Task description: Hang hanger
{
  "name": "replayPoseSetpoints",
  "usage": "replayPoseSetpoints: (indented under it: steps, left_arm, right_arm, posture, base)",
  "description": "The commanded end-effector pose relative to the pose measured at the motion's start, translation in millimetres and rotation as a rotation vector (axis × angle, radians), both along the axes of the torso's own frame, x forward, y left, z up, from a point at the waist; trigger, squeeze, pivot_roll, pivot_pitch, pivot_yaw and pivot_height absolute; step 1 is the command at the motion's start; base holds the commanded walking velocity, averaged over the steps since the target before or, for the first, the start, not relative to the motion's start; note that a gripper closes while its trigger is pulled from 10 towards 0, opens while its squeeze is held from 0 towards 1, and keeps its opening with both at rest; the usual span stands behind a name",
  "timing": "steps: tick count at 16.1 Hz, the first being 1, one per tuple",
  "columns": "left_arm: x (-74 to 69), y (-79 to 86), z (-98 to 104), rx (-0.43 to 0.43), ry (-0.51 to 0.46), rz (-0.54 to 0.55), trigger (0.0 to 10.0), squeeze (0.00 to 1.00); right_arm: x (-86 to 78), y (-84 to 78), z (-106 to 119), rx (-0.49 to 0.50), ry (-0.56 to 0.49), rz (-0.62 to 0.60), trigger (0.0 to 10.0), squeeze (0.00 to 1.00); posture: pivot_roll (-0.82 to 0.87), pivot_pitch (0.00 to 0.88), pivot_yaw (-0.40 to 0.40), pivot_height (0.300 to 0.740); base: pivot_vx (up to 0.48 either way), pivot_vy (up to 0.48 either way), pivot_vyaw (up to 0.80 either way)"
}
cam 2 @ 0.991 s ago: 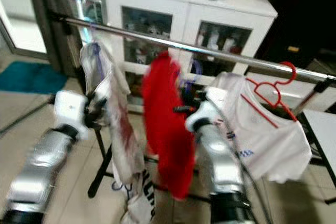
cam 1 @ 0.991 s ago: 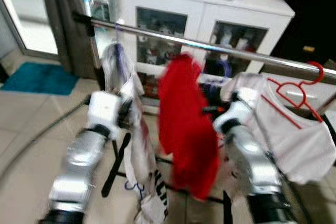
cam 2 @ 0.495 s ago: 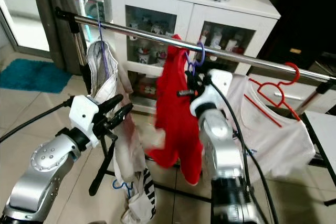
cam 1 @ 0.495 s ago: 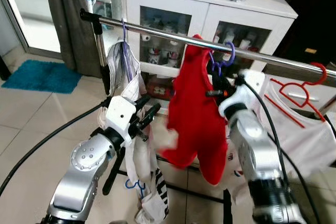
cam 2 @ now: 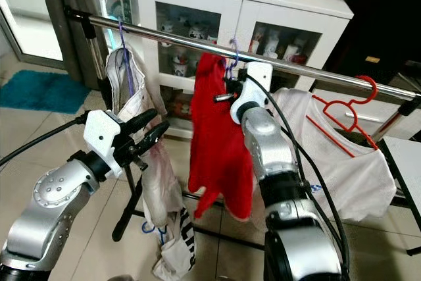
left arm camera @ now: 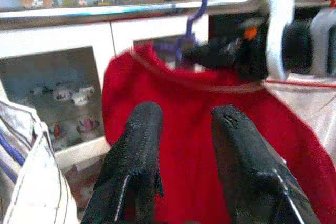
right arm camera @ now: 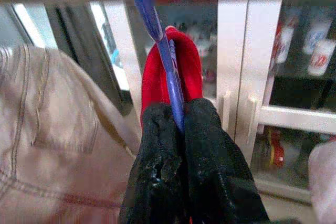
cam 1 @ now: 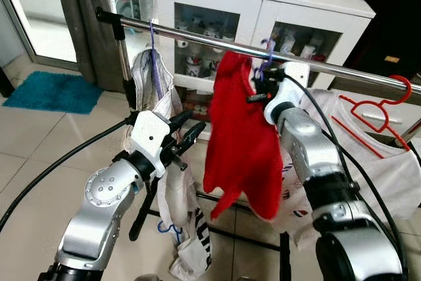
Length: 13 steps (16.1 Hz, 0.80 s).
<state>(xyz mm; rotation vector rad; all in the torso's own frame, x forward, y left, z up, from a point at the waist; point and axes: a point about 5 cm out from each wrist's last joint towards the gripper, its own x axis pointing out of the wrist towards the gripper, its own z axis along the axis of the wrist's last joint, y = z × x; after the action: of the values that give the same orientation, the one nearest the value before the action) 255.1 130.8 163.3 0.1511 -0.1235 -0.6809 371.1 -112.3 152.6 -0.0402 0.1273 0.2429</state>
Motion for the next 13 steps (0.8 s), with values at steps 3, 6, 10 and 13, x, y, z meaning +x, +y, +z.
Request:
replayPoseSetpoints:
  steps: [3, 6, 10, 13]
  left_arm:
    - [-6.8, -6.5, 20.5, -0.079, -0.084, -0.078, 10.0, 0.00]
    - [-4.4, -5.6, 23.6, -0.080, -0.096, -0.067, 10.0, 0.00]
    - [-1.3, -2.9, 21.9, -0.065, -0.089, -0.038, 10.0, 0.00]
    - [2.9, 3.5, 21.1, -0.054, -0.098, 0.037, 10.0, 0.00]
  right_arm:
    - [11.9, 1.0, 7.1, -0.011, 0.036, 0.009, 10.0, 0.00]
    - [17.9, 0.2, 5.7, -0.023, 0.094, 0.002, 10.0, 0.00]
    - [20.8, 8.8, 1.5, -0.025, 0.145, 0.038, 10.0, 0.00]
    - [19.3, 8.5, 5.8, 0.028, 0.073, 0.068, 10.0, 1.00]
  posture:
    - [0.10, 0.000, -0.116, 0.740]
    - [0.10, 0.000, -0.111, 0.740]
    - [0.10, 0.000, -0.112, 0.740]
    - [0.10, 0.000, -0.118, 0.740]
  base:
    - [0.000, 0.000, 0.00]
    - [0.000, 0.000, 0.00]
    - [0.000, 0.000, 0.00]
    - [0.000, 0.000, 0.00]
